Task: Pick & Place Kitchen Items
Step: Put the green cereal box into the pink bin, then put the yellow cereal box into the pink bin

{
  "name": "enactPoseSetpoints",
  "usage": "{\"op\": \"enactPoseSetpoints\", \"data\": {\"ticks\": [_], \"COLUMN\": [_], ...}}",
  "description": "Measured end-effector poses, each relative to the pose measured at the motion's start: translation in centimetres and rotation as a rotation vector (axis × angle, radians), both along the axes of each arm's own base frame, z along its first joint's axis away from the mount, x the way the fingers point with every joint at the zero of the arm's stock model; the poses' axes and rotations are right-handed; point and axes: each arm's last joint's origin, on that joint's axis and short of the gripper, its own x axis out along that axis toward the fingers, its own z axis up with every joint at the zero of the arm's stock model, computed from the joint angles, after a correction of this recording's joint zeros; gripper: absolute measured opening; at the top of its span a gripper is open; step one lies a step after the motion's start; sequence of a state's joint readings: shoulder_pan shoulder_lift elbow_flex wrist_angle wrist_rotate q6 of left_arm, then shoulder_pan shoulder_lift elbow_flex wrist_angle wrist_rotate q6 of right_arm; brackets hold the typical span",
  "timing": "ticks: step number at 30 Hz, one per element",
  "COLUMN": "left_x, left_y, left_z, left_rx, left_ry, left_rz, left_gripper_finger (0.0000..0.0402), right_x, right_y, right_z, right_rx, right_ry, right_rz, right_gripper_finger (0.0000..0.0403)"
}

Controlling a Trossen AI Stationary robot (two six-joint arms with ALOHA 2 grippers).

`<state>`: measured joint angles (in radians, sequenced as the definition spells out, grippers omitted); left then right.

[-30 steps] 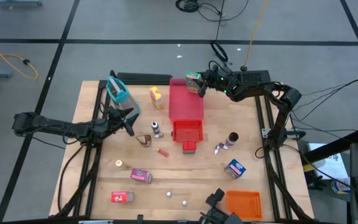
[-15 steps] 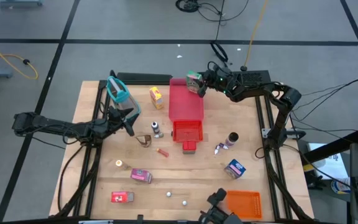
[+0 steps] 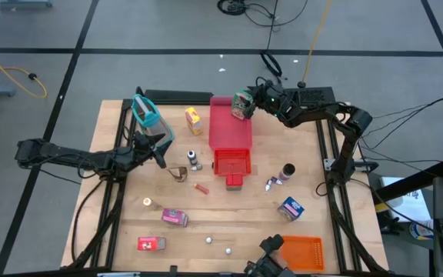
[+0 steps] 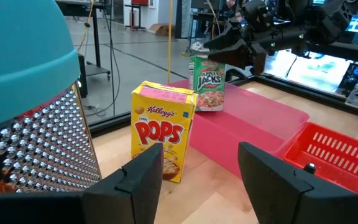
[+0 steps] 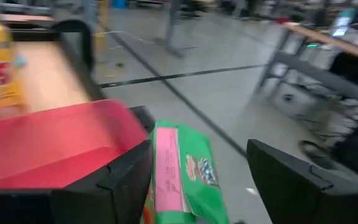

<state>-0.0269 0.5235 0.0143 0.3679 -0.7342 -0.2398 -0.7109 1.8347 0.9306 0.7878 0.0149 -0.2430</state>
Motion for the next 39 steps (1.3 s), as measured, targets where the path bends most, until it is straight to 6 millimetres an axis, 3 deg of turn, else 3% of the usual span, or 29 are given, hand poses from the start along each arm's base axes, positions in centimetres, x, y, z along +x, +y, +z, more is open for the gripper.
{"op": "enactPoseSetpoints", "data": {"ticks": [14, 24, 31, 39], "left_x": [0.0, 0.6, 3.7, 8.1], "left_y": [0.0, 0.1, 0.8, 1.9], "left_z": [0.1, 1.8, 4.7, 10.0], "left_rx": [-0.060, -0.022, 0.098, 0.361], "left_ry": [-0.059, -0.086, 0.243, 0.684], "left_rz": [0.006, -0.039, -0.066, -0.132], "left_gripper_finger": [0.0209, 0.0209, 0.0209, 0.0209], "right_x": [1.1, 1.9, 2.7, 3.1], "right_y": [2.7, 5.0, 6.5, 7.7], "right_z": [2.9, 3.7, 3.5, 3.7], "right_rx": [-0.058, -0.029, -0.022, -0.023], "right_ry": [-0.024, 0.013, 0.025, 0.058], "right_rz": [0.072, 0.137, 0.186, 0.223], "right_gripper_finger": [0.0262, 0.0259, 0.0259, 0.0257]}}
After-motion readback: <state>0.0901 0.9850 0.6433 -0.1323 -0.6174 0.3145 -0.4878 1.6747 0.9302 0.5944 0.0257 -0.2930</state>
